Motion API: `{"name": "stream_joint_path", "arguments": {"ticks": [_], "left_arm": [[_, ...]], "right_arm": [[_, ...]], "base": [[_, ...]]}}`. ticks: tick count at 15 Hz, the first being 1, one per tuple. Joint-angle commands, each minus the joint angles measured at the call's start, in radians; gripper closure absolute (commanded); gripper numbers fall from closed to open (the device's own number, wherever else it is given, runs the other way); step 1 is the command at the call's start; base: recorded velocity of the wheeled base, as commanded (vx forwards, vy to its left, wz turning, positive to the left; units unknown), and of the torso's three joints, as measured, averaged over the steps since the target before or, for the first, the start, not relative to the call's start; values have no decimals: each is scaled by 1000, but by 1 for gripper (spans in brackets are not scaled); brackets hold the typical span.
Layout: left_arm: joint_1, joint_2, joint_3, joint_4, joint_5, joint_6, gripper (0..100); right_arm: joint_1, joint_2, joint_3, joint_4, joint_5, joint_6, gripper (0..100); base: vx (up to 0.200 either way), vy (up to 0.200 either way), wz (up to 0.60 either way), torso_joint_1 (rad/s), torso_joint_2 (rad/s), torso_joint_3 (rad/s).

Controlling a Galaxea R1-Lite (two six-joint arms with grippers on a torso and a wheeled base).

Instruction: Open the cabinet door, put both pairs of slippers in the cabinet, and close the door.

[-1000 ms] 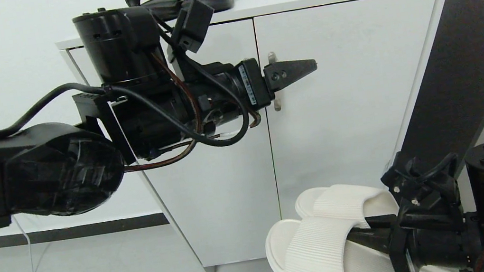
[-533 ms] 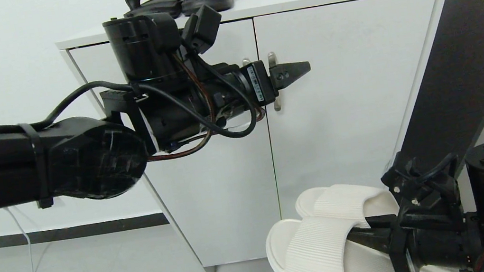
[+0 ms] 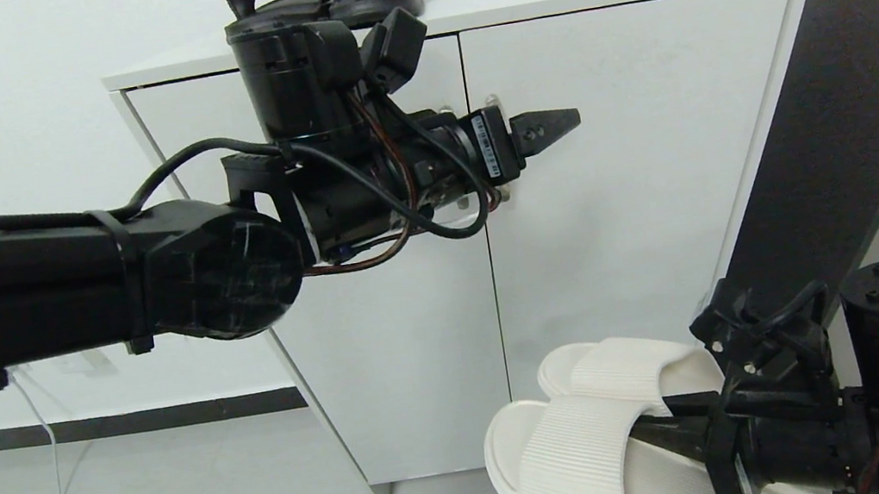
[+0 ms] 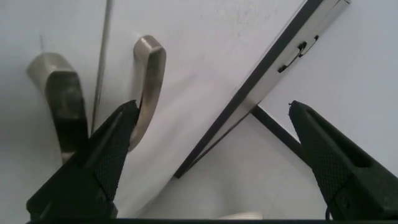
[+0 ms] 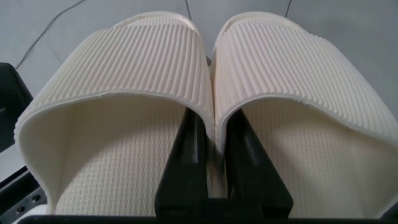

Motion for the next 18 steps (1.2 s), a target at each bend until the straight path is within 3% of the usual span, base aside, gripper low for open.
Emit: {"name": "stream_joint_path", "arguments": {"ticks": [1, 6, 12, 18], "left_arm": [[0, 15, -7, -3, 3, 0, 100], [0, 4, 13, -7, -1, -3, 100], [-24, -100, 191, -75, -7, -2, 100], [-58, -226, 369, -157, -1, 1, 100]], "right_arm": [[0, 3, 0, 0, 1, 2, 100], [3, -3, 16, 0, 5, -2, 100], [6, -38, 39, 1, 116, -14, 100], [5, -40, 45, 1, 119, -23, 100]], "base": [[0, 0, 0, 0, 0, 0], [0, 0, 0, 0, 0, 0], [0, 0, 0, 0, 0, 0], [0, 0, 0, 0, 0, 0]]}}
